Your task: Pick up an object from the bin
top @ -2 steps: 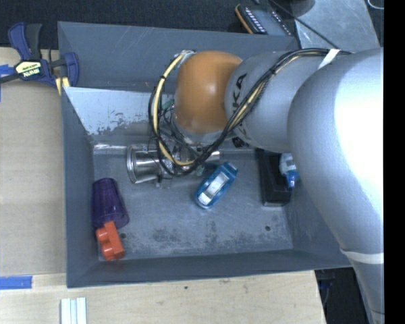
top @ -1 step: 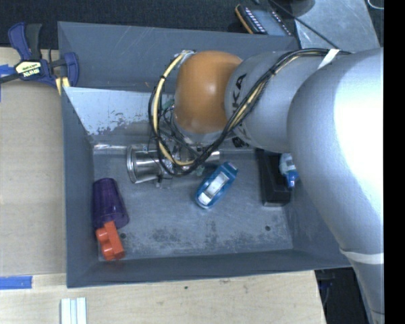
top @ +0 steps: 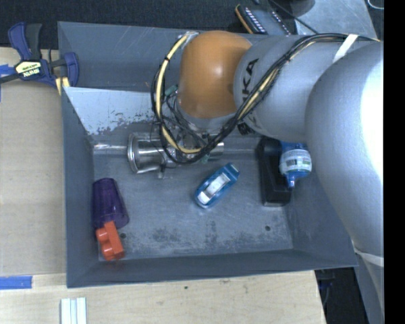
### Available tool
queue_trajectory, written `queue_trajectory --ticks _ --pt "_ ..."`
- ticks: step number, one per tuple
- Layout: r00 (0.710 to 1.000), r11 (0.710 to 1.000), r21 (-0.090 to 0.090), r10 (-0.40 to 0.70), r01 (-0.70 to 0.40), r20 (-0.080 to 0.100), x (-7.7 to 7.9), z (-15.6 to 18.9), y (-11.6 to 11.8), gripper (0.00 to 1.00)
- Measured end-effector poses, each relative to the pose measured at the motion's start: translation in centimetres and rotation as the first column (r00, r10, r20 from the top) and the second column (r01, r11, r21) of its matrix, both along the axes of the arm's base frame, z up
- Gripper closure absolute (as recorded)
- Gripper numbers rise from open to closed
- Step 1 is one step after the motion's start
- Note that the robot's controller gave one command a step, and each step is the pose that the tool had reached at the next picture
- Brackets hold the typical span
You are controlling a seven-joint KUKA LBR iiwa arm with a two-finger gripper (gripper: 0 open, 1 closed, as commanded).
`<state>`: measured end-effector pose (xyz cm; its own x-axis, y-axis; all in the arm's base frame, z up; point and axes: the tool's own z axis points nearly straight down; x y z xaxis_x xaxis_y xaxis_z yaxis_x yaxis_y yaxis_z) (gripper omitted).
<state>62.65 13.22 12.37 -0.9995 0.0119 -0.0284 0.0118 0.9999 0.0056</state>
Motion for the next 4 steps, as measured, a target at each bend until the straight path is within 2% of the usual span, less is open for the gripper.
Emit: queue_trajectory --ticks 1,2,3,4 --pt "1.000 1.000 -0.001 0.019 -0.019 -0.004 -0.8 7.8 -0.2 1.00" --pt "0.998 0.998 -0.002 0.066 -0.066 0.003 -0.4 2.3 -0.3 1.00" --pt "1.000 1.000 -0.002 0.023 -0.023 -0.009 -0.8 -2.4 -0.7 1.00" --pt "0.999 0.999 0.005 -0.049 0.049 0.014 -1.0 -4.8 -0.6 1.00"
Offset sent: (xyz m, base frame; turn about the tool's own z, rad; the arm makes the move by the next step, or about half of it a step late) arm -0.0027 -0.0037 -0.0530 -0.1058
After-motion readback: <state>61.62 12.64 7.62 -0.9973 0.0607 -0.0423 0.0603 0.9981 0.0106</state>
